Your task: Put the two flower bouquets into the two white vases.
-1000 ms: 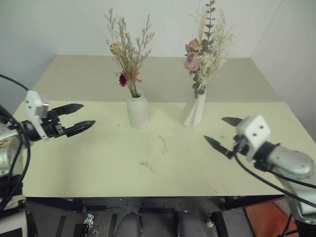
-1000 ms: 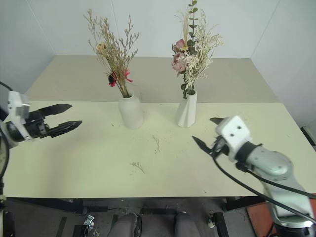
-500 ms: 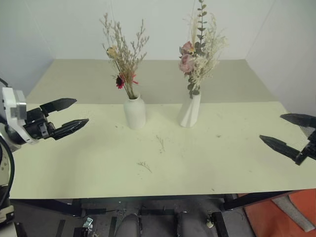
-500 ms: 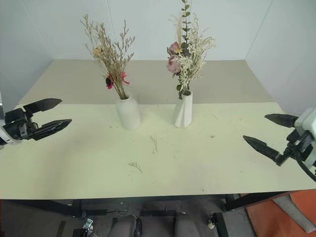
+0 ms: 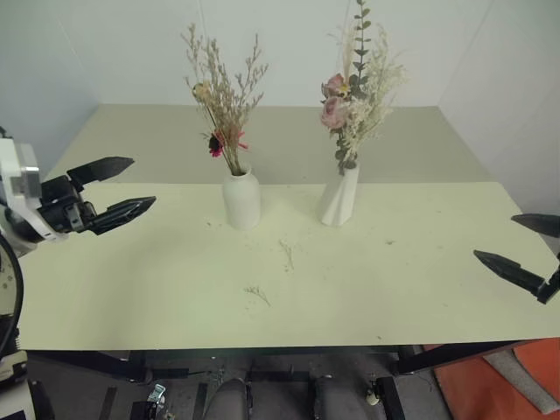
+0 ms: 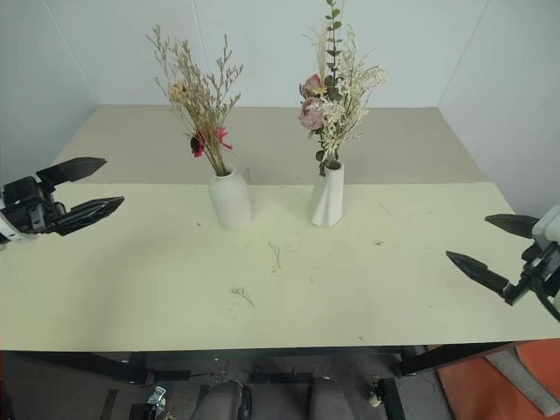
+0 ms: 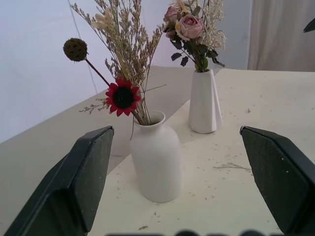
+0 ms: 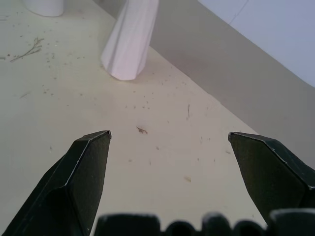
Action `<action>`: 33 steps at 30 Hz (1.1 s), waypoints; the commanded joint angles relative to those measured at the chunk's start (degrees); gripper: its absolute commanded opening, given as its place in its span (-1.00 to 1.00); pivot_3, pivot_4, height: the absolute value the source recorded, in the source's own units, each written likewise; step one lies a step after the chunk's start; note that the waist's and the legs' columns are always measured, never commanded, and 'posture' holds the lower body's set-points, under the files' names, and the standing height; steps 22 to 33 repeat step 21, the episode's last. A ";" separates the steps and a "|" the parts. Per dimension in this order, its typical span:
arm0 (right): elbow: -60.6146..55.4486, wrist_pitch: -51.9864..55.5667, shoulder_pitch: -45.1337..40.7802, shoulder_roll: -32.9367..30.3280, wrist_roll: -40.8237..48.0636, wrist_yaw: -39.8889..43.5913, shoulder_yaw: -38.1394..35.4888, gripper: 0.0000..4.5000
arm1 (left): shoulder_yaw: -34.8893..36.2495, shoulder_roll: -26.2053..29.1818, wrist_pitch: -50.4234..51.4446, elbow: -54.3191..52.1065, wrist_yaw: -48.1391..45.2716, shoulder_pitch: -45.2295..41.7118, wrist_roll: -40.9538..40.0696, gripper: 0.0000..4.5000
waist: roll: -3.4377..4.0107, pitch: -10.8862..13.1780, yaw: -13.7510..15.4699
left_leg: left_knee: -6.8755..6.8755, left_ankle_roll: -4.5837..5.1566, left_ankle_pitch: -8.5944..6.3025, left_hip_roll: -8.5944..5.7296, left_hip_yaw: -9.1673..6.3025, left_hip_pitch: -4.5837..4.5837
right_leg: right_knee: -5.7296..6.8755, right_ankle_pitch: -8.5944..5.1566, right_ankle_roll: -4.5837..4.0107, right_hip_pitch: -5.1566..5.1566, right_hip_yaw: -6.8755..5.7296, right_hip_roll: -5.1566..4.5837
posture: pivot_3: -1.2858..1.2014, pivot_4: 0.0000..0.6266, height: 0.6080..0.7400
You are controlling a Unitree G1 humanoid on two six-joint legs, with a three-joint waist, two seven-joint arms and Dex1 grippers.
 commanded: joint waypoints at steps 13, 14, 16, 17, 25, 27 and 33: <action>-10.57 1.16 7.92 5.96 2.18 -4.62 -7.68 1.00 | -6.99 -0.23 -6.32 13.68 -6.15 -14.17 4.62 0.99 | -0.01 0.00 -0.37 | 0.00 0.00 0.00 -0.02 0.00 -0.01 | -0.02 -0.01 0.02 0.00 0.01 0.00 | 0.03 -0.52 1.00; -10.40 1.02 7.82 5.89 2.16 -4.87 -7.33 1.00 | -6.95 -0.15 -6.32 14.06 -6.26 -14.50 4.73 0.99 | -0.01 0.00 -0.38 | -0.01 0.00 0.00 -0.02 0.01 -0.01 | -0.03 -0.01 0.03 0.00 0.03 0.00 | 0.03 -0.52 1.00; -9.93 0.98 7.57 5.61 1.99 -5.36 -6.55 1.00 | -6.83 -0.08 -6.32 14.02 -6.44 -14.38 4.76 0.99 | -0.01 0.00 -0.28 | -0.01 0.00 -0.01 -0.02 0.00 -0.02 | -0.03 -0.02 0.03 0.00 0.02 0.00 | 0.03 -0.52 1.00; -9.59 0.25 7.58 5.69 1.85 -5.13 -6.07 1.00 | -6.83 -0.05 -6.54 13.95 -6.54 -13.96 4.97 0.99 | -0.02 0.00 -0.17 | -0.01 0.00 -0.01 -0.02 0.00 -0.03 | -0.03 -0.01 0.03 0.00 0.01 -0.01 | 0.03 -0.52 1.00; -8.49 -0.31 6.74 5.14 1.10 -5.84 -4.03 1.00 | -6.20 0.20 -6.03 12.63 -6.16 -12.25 4.89 0.99 | -0.01 0.00 -0.10 | -0.01 0.00 -0.01 -0.02 0.00 -0.03 | -0.04 -0.02 0.03 0.00 0.01 -0.01 | 0.03 -0.52 1.00; -8.49 -0.31 6.74 5.14 1.10 -5.84 -4.03 1.00 | -6.20 0.20 -6.03 12.63 -6.16 -12.25 4.89 0.99 | -0.01 0.00 -0.10 | -0.01 0.00 -0.01 -0.02 0.00 -0.03 | -0.04 -0.02 0.03 0.00 0.01 -0.01 | 0.03 -0.52 1.00; -8.49 -0.31 6.74 5.14 1.10 -5.84 -4.03 1.00 | -6.20 0.20 -6.03 12.63 -6.16 -12.25 4.89 0.99 | -0.01 0.00 -0.10 | -0.01 0.00 -0.01 -0.02 0.00 -0.03 | -0.04 -0.02 0.03 0.00 0.01 -0.01 | 0.03 -0.52 1.00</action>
